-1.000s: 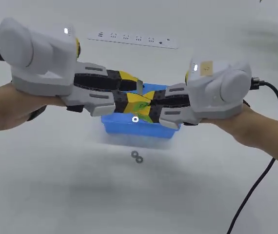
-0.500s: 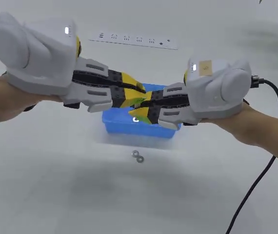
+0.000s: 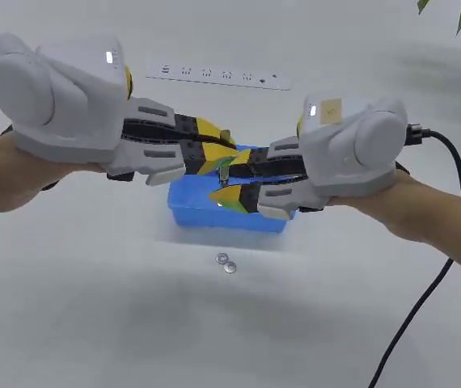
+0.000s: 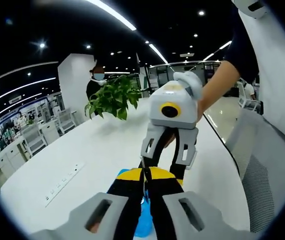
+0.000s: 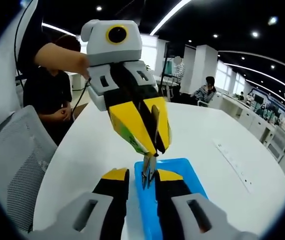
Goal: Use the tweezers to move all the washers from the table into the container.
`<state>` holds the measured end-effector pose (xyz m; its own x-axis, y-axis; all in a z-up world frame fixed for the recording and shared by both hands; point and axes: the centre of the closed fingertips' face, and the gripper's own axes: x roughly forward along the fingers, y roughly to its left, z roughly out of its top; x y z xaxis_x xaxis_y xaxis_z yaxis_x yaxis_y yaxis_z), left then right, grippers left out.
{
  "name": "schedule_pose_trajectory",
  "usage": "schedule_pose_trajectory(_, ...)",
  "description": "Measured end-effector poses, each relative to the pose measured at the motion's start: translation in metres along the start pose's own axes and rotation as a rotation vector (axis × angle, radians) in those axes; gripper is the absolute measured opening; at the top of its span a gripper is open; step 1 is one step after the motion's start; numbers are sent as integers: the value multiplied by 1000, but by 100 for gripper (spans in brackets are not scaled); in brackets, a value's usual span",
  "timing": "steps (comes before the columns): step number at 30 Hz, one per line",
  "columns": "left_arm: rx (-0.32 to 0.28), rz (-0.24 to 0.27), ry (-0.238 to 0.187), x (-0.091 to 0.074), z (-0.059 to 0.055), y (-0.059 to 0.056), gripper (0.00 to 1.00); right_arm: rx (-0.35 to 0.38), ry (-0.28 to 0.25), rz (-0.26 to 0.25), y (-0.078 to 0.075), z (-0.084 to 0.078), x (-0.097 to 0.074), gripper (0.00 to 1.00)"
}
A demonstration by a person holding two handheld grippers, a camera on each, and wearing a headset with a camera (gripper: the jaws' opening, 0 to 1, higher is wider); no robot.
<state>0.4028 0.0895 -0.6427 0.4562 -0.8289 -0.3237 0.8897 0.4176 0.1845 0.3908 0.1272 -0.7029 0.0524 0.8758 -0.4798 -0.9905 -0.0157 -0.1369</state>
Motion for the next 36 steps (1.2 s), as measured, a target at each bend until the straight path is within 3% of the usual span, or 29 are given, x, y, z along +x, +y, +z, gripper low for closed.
schedule_pose_trajectory(7,9,18,-2,-9,5,-2,6,-5,16,-5,6,0,-5,29)
schedule_pose_trajectory(15,52,27,-14,-20,14,-11,6,9,14,-25,11,-4,-22,34)
schedule_pose_trajectory(19,61,32,-10,-23,13,-17,6,12,10,-33,16,-4,-29,37)
schedule_pose_trajectory(28,17,21,-42,-26,7,-43,6,14,34,-10,37,-20,-42,47)
schedule_pose_trajectory(32,67,6,-13,-21,-1,-56,6,-3,27,43,50,-20,-47,46)
schedule_pose_trajectory(36,32,-7,-28,-15,-5,-64,6,-15,35,58,57,-23,-50,50)
